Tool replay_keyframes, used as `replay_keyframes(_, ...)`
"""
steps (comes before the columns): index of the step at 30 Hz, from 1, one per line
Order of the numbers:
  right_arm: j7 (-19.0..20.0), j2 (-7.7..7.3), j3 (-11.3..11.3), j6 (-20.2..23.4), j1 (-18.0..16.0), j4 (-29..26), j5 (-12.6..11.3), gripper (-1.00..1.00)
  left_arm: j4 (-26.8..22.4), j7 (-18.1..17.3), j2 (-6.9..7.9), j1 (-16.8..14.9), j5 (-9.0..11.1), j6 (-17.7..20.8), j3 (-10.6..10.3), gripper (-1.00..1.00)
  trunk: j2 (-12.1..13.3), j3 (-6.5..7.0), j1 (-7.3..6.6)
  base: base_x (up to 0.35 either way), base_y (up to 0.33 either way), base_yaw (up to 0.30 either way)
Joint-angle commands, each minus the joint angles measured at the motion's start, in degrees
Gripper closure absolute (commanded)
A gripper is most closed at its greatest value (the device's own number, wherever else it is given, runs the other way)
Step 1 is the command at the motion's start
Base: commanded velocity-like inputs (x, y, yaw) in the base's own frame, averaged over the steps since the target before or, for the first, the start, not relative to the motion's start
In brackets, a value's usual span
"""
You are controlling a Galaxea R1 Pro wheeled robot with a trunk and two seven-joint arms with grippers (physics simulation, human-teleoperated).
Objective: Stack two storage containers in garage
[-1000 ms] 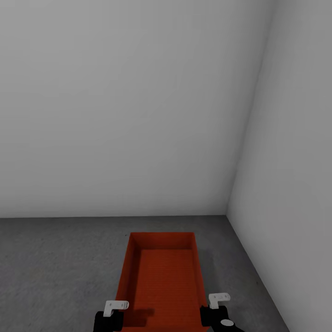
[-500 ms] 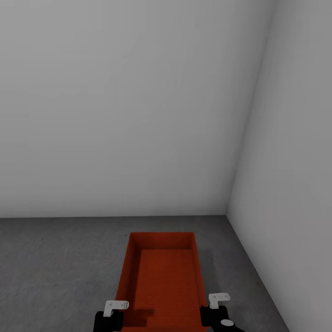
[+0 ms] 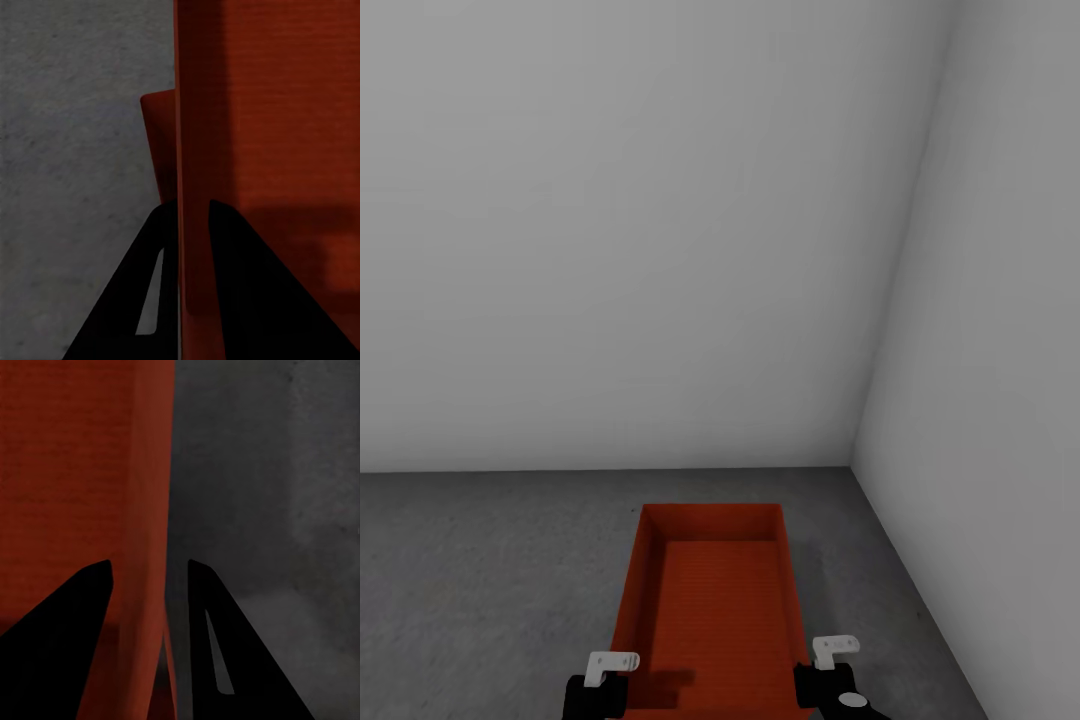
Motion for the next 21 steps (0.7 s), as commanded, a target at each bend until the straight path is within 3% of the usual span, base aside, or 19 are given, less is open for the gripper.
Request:
replay_keyframes(1,-0.52,-0.01,-0.09,-0.17,-0.05,0.07,-0.18,1.00,-0.02,0.78,-0.01,-0.02,-0.53,-0.21,1.32,1.00,-0.02,-0.05,1.42,0.000,0.000,0.000)
replay_keyframes(18,-0.52,-0.07,-0.09,-0.17,-0.05,0.07,-0.19,1.00,-0.03,0.78,-0.01,-0.02,-0.53,-0.21,1.27,1.00,-0.02,-0.05,1.42,0.000,0.000,0.000)
replay_keyframes(19,-0.52,-0.07,-0.09,-0.17,-0.05,0.07,-0.19,-1.00,-0.03,0.78,-0.01,-0.02,-0.53,-0.21,1.27,1.00,-0.02,-0.05,1.42,0.000,0.000,0.000)
replay_keyframes(21,-0.52,-0.06,-0.09,-0.17,-0.05,0.07,-0.19,-1.00,-0.03,0.78,-0.01,-0.02,-0.53,-0.21,1.27,1.00,-0.02,-0.05,1.42,0.000,0.000,0.000)
